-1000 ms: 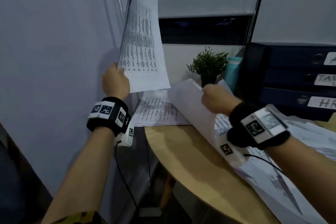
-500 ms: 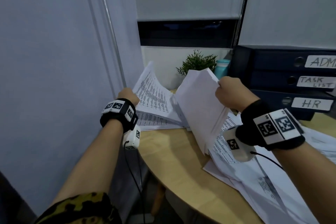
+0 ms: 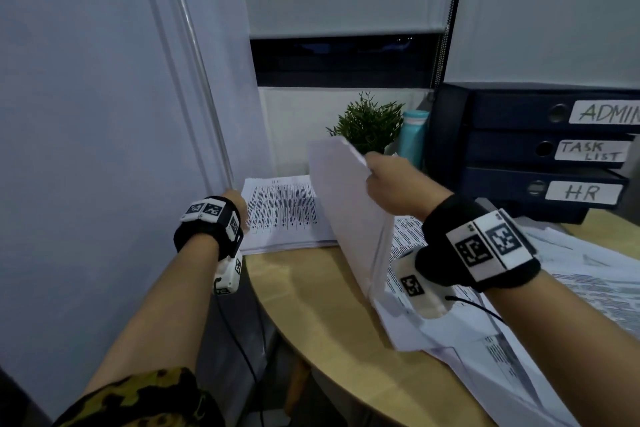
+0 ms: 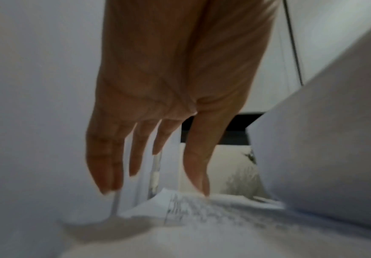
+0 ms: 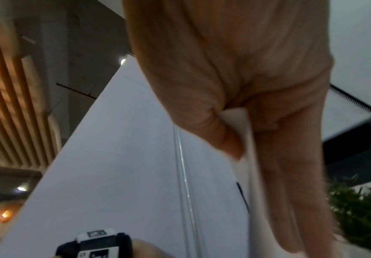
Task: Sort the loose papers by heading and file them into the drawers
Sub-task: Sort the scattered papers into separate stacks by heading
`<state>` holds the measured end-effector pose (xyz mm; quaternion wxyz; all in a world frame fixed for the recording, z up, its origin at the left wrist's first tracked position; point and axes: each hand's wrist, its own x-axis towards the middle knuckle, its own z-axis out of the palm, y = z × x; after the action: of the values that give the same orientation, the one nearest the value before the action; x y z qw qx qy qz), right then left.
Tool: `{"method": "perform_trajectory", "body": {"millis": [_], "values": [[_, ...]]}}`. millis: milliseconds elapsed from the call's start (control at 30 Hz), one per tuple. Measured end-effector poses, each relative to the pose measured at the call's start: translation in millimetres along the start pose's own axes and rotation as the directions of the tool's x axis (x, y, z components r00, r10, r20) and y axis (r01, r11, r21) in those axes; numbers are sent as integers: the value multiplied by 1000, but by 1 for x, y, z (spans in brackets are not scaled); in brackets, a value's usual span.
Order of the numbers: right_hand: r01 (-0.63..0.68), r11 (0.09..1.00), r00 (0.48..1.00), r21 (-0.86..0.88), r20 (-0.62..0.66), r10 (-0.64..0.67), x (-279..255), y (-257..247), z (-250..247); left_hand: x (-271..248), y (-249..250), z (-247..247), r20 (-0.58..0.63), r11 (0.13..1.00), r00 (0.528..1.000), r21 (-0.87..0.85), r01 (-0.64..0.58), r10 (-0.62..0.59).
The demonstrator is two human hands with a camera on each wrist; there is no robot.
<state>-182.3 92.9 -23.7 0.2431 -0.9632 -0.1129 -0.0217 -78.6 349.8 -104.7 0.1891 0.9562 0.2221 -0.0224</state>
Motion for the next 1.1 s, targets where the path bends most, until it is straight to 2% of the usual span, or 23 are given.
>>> {"method": "perform_trajectory", "body": {"millis": [33, 100, 167, 200, 233, 267, 333, 467, 533, 567, 700, 767, 833, 967, 1000, 1033, 1100], "values": [[49, 998, 992, 35, 114, -52, -2, -3, 2, -1, 1, -2, 31, 999, 999, -22, -43, 44], [75, 997, 936, 32, 344, -81, -11, -12, 2, -5, 6, -5, 114, 960, 989, -273, -64, 98], [97, 995, 898, -21, 432, -78, -17, -17, 0, -17, 11, -6, 241, 889, 947, -449, -86, 213], [101, 994, 898, -33, 432, -77, -17, -16, -1, -18, 10, -4, 279, 872, 925, -479, -100, 259], [97, 994, 906, -39, 416, -73, -17, -14, -4, -17, 10, -3, 326, 896, 898, -420, -143, 296], [89, 995, 916, -48, 396, -63, -18, -11, -8, -13, 9, 1, 382, 943, 886, -297, -151, 262], [54, 997, 934, -53, 355, -32, -17, 1, -19, -18, 10, -2, 331, 971, 920, 36, -237, 212], [-152, 983, 960, 101, 251, 122, -14, 34, -54, -48, 25, -34, 172, 967, 961, 101, -235, 216], [-220, 956, 966, 192, 182, 186, -10, 54, -72, -61, 34, -60, 93, 960, 956, 13, -279, 277], [-244, 943, 965, 227, 150, 214, -11, 64, -81, -68, 43, -73, 96, 952, 951, -122, -281, 293], [-339, 889, 940, 307, 77, 332, -19, 105, -112, -105, 75, -101, 100, 770, 864, -512, -381, 494], [-390, 865, 917, 316, 54, 394, -26, 123, -123, -115, 93, -101, 136, 680, 825, -647, -345, 548], [-449, 831, 887, 328, 49, 460, -34, 141, -129, -124, 111, -87, 202, 637, 813, -731, -246, 546], [-538, 769, 827, 345, 40, 560, -44, 185, -122, -122, 131, -33, 365, 693, 820, -719, -52, 441], [-561, 752, 807, 345, 28, 589, -47, 198, -120, -122, 132, -20, 387, 688, 829, -726, 4, 404], [-591, 733, 782, 337, 16, 623, -51, 213, -118, -122, 131, -9, 366, 663, 859, -747, 42, 358], [-684, 683, 710, 255, 16, 704, -64, 234, -115, -126, 124, 10, 255, 594, 929, -803, 48, 269]]}}
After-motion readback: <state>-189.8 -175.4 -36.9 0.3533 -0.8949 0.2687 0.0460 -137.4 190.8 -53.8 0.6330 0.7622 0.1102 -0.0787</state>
